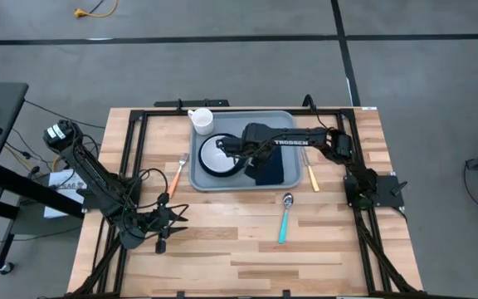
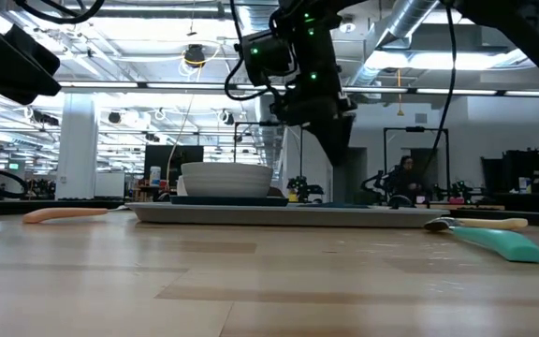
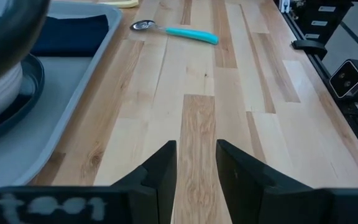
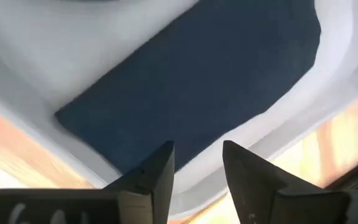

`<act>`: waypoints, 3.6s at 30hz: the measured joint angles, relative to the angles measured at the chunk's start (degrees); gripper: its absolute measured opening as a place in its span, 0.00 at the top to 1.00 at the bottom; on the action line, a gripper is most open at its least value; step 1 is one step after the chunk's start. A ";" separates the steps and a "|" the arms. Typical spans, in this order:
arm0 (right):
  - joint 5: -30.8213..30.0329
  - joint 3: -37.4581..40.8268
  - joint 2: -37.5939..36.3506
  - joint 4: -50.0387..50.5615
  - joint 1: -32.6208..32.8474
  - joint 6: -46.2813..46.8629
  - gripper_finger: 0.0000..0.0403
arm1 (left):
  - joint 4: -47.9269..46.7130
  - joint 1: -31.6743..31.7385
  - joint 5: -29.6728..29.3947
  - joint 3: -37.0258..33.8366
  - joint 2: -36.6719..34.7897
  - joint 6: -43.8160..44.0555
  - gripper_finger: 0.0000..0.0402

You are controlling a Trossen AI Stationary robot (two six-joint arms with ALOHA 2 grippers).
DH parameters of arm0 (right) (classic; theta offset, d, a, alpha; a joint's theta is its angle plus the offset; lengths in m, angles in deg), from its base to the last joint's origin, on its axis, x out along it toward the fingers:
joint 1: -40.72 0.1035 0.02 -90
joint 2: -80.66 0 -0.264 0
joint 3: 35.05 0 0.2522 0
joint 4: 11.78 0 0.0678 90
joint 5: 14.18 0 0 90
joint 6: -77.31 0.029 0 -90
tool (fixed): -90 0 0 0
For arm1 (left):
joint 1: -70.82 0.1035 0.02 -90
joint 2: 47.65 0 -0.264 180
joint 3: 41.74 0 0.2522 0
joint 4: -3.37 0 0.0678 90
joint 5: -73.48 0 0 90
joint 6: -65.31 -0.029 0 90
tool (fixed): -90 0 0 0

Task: Set up tray
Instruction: Put the orange fork on the blue napkin on the gray tray

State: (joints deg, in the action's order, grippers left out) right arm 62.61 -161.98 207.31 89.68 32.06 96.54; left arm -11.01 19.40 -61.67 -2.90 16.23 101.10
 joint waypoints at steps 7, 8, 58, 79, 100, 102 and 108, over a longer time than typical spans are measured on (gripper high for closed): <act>-0.39 3.66 0.13 -1.82 0.03 -9.11 0.71 | 0.04 0.00 0.46 0.00 0.00 0.31 0.75; -0.33 4.67 0.07 -3.08 -0.09 -10.37 0.71 | 0.04 0.02 0.48 0.00 0.00 0.46 0.75; 7.63 63.06 -37.46 -52.99 9.20 0.20 0.71 | 14.73 -1.00 -8.35 0.00 9.38 5.55 0.75; -64.71 63.06 -37.53 -53.64 41.94 53.33 0.71 | 14.71 4.81 -9.44 0.00 9.38 16.53 0.75; -74.04 72.15 -37.31 -58.01 48.39 57.85 0.71 | 3.27 13.59 -6.02 0.43 14.95 39.37 0.75; -73.70 72.95 -37.31 -58.14 47.60 59.00 0.71 | -0.46 15.54 -5.16 1.53 14.57 39.84 0.75; -72.30 73.84 -37.31 -58.16 47.07 60.13 0.71 | -17.12 18.82 -1.49 11.00 14.47 36.28 0.75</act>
State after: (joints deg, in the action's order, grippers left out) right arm -9.69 -88.14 170.00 31.52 79.14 156.67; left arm -28.13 38.22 -63.16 8.11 30.70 137.37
